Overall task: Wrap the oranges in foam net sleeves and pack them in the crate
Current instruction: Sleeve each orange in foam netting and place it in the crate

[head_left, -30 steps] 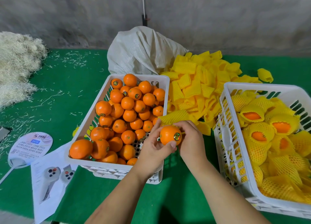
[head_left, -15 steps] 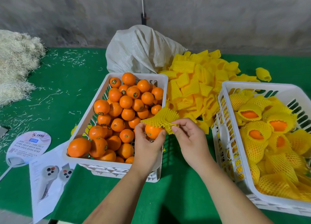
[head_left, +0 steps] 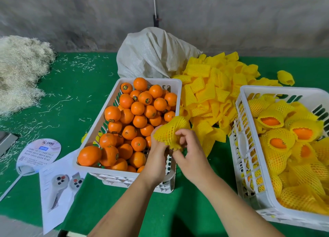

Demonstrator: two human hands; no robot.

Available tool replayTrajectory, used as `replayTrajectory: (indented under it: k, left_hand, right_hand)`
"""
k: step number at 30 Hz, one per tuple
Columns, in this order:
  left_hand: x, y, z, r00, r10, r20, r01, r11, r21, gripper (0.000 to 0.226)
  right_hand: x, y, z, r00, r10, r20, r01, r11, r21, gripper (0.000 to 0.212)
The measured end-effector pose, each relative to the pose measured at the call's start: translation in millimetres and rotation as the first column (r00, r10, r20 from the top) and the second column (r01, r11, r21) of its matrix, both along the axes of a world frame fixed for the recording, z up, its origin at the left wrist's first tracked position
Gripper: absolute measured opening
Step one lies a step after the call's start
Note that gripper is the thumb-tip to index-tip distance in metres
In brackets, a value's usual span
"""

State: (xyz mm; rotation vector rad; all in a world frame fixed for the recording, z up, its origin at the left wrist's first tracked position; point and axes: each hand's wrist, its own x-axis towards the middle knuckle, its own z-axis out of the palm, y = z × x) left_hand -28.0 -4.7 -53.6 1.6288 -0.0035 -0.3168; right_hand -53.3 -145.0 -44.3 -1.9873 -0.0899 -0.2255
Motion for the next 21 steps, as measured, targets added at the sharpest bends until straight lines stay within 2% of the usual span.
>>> replayTrajectory:
  k: [3, 6, 9, 11, 12, 14, 15, 16, 17, 18, 19, 21]
  left_hand:
    - [3.6, -6.4, 6.3, 0.992, 0.028, 0.126, -0.018, 0.997, -0.081, 0.043]
    - [2.1, -15.8, 7.8, 0.974, 0.101, 0.205, -0.088, 0.993, -0.072, 0.038]
    - [5.7, -17.2, 5.4, 0.954, 0.238, 0.180, -0.213, 0.966, -0.144, 0.036]
    - [6.0, -15.3, 2.8, 0.955, 0.249, 0.158, -0.219, 0.958, -0.186, 0.038]
    - [4.8, -14.3, 2.5, 0.954, 0.251, 0.166, -0.218, 0.956, -0.194, 0.043]
    - [2.3, -13.9, 5.7, 0.945, 0.247, 0.213, -0.210, 0.961, -0.182, 0.052]
    - [0.9, -14.5, 6.8, 0.943, 0.221, 0.249, -0.183, 0.969, -0.168, 0.054]
    - [-0.6, -15.1, 5.5, 0.942, 0.173, 0.287, -0.135, 0.980, -0.149, 0.056]
    - [-2.8, -15.7, 3.8, 0.940, 0.115, 0.321, -0.077, 0.989, -0.128, 0.058]
    - [-4.9, -16.2, 1.3, 0.933, 0.052, 0.356, -0.023, 0.996, -0.087, 0.060]
    - [-6.7, -16.8, 0.0, 0.921, -0.001, 0.388, 0.015, 0.999, -0.032, 0.063]
    - [-7.4, -17.0, -4.2, 0.898, -0.056, 0.436, 0.017, 0.996, 0.093, 0.068]
  right_hand:
    - [9.0, -8.8, 4.3, 0.992, -0.097, 0.076, 0.097, 0.995, 0.007, 0.046]
    - [12.5, -15.8, 12.4, 0.982, -0.146, 0.122, 0.150, 0.989, -0.020, 0.036]
    - [7.3, -12.4, 21.0, 0.984, -0.064, 0.165, 0.069, 0.997, -0.023, 0.035]
    - [1.4, -6.1, 22.5, 0.986, -0.005, 0.168, 0.003, 1.000, 0.009, 0.040]
    - [-0.7, -2.8, 22.1, 0.988, -0.032, 0.149, 0.021, 0.997, 0.074, 0.046]
    - [-1.7, 3.1, 25.9, 0.991, -0.124, -0.042, 0.131, 0.932, 0.337, 0.065]
    - [-0.2, 4.8, 30.0, 0.975, -0.094, -0.202, 0.184, 0.851, 0.492, 0.073]
    - [2.5, 5.6, 33.6, 0.941, 0.005, -0.338, 0.225, 0.738, 0.636, 0.076]
    - [5.4, 4.3, 36.6, 0.900, 0.109, -0.422, 0.271, 0.621, 0.736, 0.071]
    - [8.5, 0.4, 38.3, 0.862, 0.164, -0.480, 0.329, 0.539, 0.775, 0.062]
    - [11.2, -4.2, 39.9, 0.830, 0.183, -0.527, 0.377, 0.511, 0.772, 0.051]
    - [15.5, -10.1, 42.1, 0.811, 0.158, -0.564, 0.404, 0.547, 0.734, 0.037]
